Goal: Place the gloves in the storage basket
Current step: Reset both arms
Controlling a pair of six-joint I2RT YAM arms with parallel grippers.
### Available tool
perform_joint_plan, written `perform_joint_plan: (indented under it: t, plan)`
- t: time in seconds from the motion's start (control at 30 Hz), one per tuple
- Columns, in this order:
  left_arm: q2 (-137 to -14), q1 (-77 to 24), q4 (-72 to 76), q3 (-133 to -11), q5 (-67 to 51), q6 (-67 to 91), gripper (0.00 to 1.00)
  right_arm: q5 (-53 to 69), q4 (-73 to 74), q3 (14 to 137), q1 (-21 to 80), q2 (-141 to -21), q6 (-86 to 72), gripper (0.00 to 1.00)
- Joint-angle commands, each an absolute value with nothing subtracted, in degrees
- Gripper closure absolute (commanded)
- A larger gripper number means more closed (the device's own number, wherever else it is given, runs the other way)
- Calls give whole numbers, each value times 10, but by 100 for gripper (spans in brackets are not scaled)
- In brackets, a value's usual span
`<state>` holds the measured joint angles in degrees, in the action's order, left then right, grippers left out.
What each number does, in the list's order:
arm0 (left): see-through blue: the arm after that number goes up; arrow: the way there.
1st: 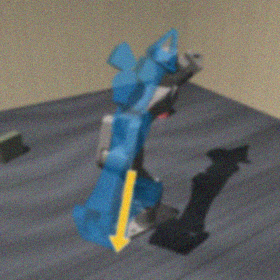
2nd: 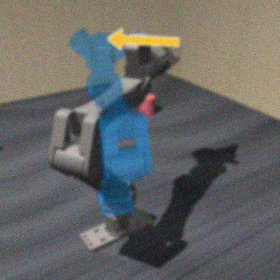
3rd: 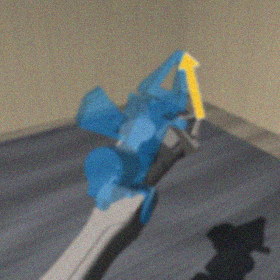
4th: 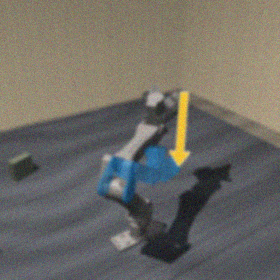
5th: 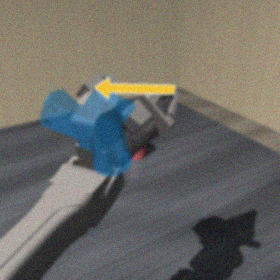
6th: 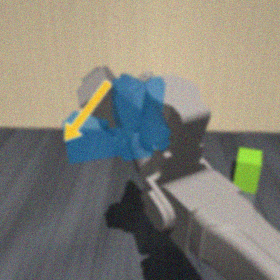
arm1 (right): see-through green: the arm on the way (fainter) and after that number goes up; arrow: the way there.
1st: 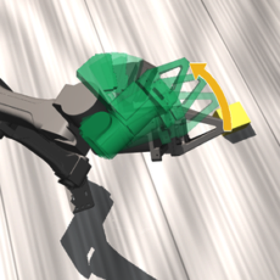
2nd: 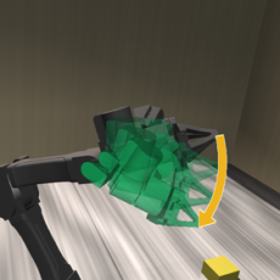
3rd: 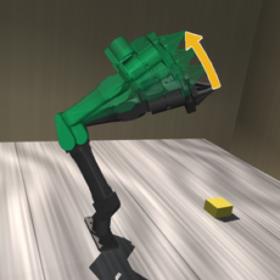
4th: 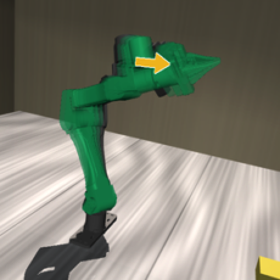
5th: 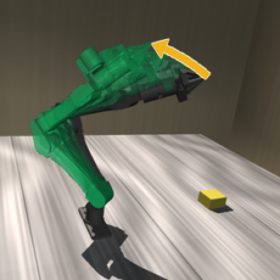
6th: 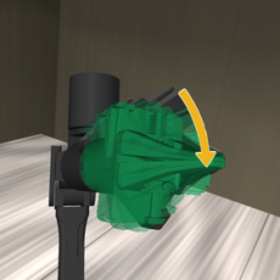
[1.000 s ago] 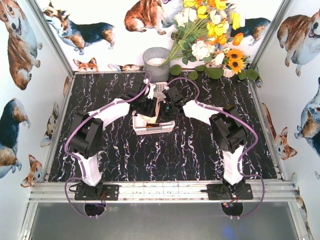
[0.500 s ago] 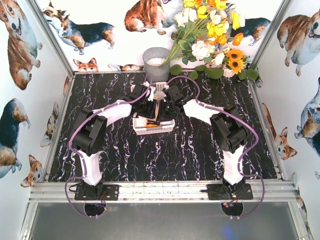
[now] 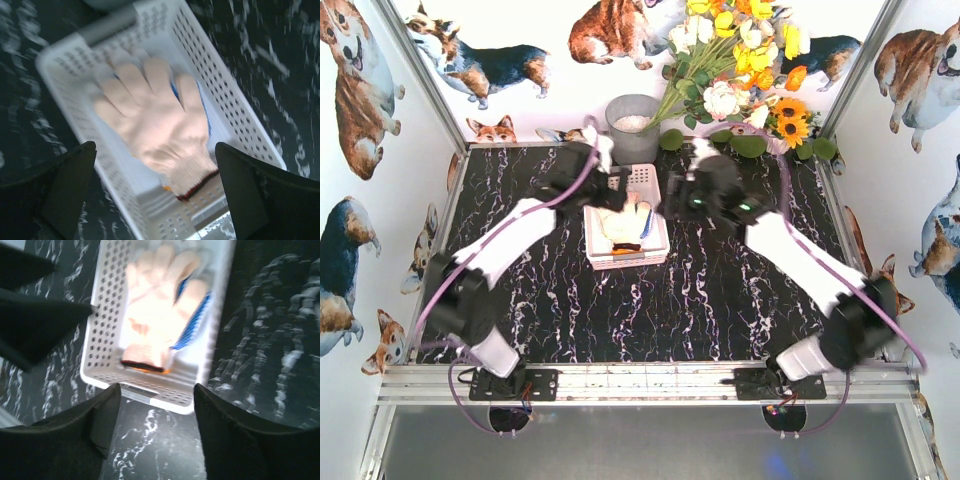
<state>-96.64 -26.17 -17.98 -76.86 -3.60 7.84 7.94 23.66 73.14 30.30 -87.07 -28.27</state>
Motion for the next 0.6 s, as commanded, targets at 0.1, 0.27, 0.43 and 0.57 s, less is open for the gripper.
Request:
perform_joint_plan:
  t: [0.1, 0.27, 0.43, 0.57]
  plan:
    - [-842, -124, -110, -662, 61, 104, 0, -39, 154, 562, 196, -675, -212, 17]
    - [-746, -22, 4, -487, 135, 160, 0, -58, 127, 453, 87, -572, -153, 9]
    - [-679, -10, 157, -325, 258, 147, 0, -162, 52, 337, 56, -481, -92, 6]
    - [-684, -11, 285, -241, 273, 114, 0, -193, -70, 232, 55, -456, -53, 6]
